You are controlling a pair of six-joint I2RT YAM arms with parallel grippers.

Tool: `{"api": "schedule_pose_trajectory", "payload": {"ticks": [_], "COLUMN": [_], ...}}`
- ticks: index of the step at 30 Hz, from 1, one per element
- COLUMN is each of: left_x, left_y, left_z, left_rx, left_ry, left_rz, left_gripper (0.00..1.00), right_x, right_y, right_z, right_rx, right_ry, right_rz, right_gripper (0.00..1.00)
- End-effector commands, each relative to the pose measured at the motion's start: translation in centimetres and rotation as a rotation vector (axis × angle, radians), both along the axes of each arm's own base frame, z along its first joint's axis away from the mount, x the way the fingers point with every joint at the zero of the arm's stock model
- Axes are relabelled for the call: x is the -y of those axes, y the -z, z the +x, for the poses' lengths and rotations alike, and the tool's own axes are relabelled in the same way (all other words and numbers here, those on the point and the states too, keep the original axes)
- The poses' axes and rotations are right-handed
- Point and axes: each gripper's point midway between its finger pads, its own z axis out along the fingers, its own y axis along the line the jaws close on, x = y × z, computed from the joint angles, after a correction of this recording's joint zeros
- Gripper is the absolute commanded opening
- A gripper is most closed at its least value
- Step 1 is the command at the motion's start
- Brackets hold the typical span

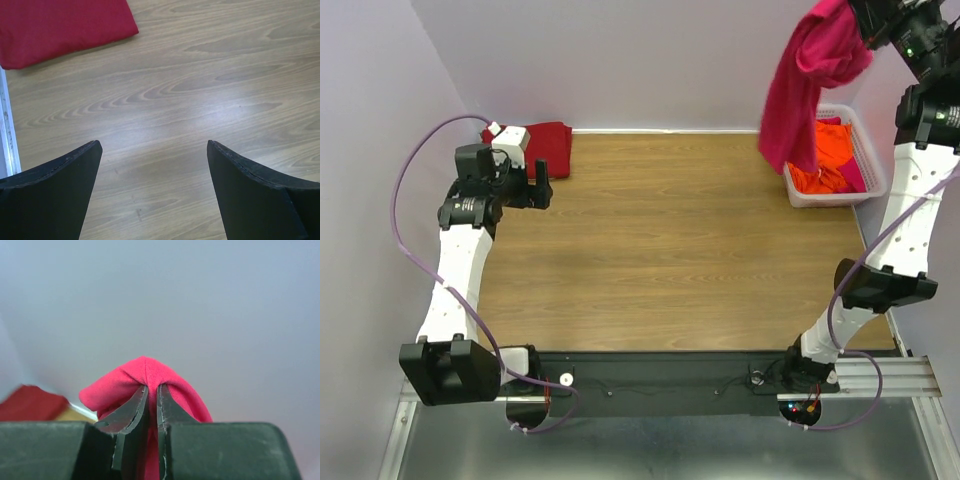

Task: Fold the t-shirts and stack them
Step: Move the tshirt to the center of the board

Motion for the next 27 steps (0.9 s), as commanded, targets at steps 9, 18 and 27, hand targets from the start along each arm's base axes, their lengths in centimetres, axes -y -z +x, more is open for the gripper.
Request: {"api": "schedule_pose_trajectory", "payload": {"ticks": [9, 18, 27], "left_x": [1.6, 3.7, 10.2], "left_y": [-5.8, -1.5, 8.3], "left_z": [0.0, -2.6, -5.3], "left_rx": [0.136, 0.102, -0.081], "left_ry": [0.090, 0.337, 0.675], "left_rz": [-0.071, 0.030, 0.186], "left_gripper": [0.99, 0.99, 0.99], "right_x": [-15.4, -11.9, -6.2], "right_y": [-5.8, 25.6, 44.1], "right_z": [-8.4, -2.3, -7.9], "right_rx": [0.200, -0.495, -0.986], "right_ry": [-0.471, -0.178, -0.079], "right_rz": [0.087, -0.091, -0.397], "right_gripper": [0.01, 0.19, 0.86]}}
